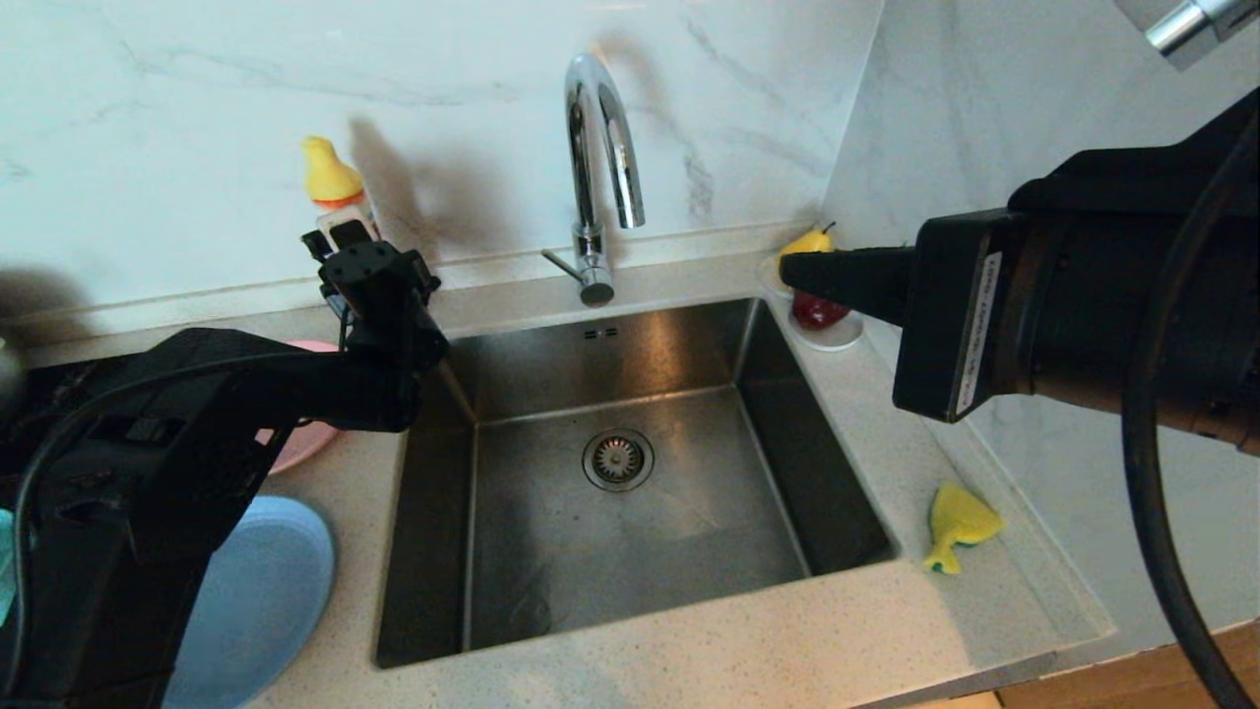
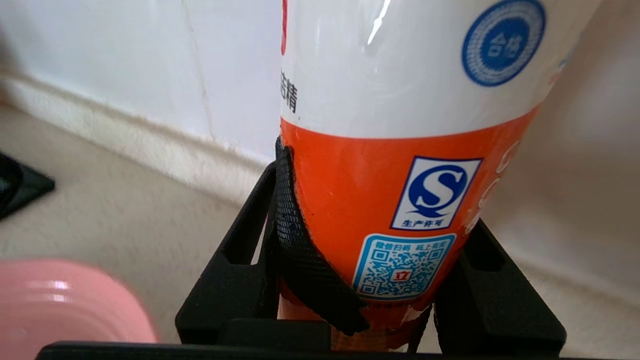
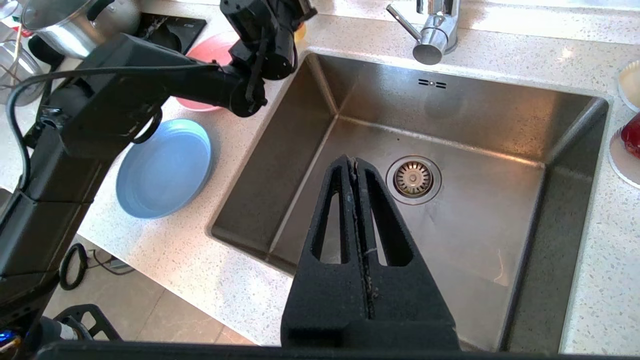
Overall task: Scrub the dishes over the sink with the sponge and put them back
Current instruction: Place the dish soap on the table
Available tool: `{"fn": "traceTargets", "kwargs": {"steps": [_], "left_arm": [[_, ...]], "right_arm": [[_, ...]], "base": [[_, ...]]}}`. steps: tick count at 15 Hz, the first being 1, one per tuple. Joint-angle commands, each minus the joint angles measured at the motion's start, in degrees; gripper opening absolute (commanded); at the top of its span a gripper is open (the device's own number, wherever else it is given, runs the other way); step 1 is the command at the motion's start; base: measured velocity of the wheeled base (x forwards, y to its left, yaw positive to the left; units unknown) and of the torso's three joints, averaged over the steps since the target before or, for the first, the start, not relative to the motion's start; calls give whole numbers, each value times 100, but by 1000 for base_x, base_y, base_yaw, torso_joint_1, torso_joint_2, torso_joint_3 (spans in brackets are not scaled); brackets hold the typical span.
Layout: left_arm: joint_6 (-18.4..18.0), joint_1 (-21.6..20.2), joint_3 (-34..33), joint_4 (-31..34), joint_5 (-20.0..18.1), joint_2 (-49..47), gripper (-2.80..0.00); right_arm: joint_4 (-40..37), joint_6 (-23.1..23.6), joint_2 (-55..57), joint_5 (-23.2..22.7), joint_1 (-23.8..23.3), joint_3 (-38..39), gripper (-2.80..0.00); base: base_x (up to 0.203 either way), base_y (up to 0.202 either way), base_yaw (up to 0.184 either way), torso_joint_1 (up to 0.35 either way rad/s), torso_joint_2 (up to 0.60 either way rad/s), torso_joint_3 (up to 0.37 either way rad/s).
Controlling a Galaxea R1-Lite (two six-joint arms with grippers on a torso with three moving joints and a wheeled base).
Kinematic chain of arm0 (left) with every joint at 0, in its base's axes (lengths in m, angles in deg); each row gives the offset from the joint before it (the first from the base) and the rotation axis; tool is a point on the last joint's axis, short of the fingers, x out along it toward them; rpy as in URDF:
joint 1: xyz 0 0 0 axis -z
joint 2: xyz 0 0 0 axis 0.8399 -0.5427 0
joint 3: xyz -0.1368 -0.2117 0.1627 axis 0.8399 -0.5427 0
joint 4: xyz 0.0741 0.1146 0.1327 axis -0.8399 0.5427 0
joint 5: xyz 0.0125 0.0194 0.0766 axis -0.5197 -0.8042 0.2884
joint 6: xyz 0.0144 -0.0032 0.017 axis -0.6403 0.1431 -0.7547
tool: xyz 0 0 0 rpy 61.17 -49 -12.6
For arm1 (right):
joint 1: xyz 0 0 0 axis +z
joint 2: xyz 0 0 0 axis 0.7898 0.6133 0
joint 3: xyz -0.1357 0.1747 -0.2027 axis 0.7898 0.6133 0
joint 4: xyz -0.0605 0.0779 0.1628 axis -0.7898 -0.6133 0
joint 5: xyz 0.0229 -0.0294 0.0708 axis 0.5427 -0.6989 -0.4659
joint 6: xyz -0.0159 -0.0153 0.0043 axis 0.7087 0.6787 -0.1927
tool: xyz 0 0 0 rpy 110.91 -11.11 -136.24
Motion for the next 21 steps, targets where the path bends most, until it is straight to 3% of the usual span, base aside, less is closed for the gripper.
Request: {"fn": "traceTargets", "kwargs": {"steps": [1, 20, 21], "left_arm": [[-5, 5, -69, -35, 24, 297, -280], [-1, 5, 489, 340, 24, -416, -280], [-1, 5, 489, 349, 24, -416, 0]], "right_arm": [[2, -1, -13, 12, 2, 6, -280], [-7, -116, -39, 12, 2, 32, -280], [-7, -118, -39, 3, 1, 41, -280]], "base": [[0, 0, 0, 0, 0, 0], [0, 0, 0, 0, 0, 0], [0, 0, 0, 0, 0, 0]]}}
